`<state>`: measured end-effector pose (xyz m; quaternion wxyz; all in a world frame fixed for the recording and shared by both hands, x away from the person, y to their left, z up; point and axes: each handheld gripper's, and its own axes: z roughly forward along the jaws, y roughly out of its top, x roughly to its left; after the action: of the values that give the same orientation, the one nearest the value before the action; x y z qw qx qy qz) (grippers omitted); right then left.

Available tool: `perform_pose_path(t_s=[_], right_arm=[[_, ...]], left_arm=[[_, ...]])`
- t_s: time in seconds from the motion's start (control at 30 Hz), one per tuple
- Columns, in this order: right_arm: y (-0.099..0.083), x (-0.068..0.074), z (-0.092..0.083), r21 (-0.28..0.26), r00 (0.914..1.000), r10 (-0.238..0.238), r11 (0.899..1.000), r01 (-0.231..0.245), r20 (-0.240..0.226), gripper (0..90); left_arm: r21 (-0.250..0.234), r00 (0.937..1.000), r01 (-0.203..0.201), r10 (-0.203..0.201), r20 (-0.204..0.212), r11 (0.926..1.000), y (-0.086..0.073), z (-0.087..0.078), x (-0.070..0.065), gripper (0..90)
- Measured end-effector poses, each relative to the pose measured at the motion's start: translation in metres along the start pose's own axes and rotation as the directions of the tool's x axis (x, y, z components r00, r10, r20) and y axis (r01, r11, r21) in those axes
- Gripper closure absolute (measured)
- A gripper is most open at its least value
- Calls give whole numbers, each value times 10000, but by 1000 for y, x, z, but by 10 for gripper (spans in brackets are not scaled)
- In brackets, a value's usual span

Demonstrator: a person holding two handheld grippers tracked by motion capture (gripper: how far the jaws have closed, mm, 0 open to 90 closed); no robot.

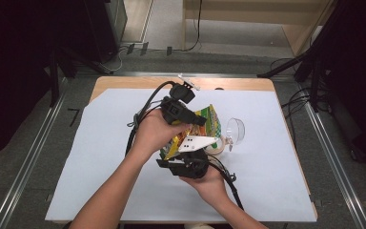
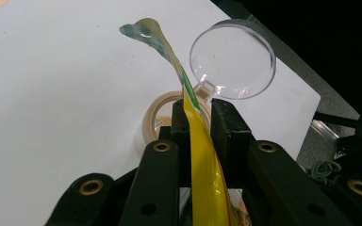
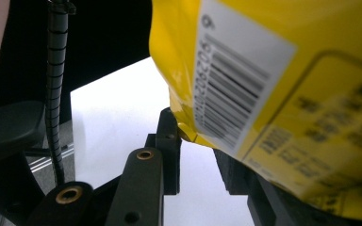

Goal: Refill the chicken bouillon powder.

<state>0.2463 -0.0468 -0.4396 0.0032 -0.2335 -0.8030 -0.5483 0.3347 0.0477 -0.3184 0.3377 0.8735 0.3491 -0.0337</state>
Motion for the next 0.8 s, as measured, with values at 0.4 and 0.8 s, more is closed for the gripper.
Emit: perform_pose_path(t_s=[0.4,0.8], right_arm=[[-1,0,0,-89,9997,245,9997,-245,-60,737],[-1,-1,0,-91,9990,429,9990,-430,-83,735]], left_arm=[[16,10000,58,-58,70,10000,1,2,1,801],[96,9992,283,-285,289,9996,3,5,9,799]])
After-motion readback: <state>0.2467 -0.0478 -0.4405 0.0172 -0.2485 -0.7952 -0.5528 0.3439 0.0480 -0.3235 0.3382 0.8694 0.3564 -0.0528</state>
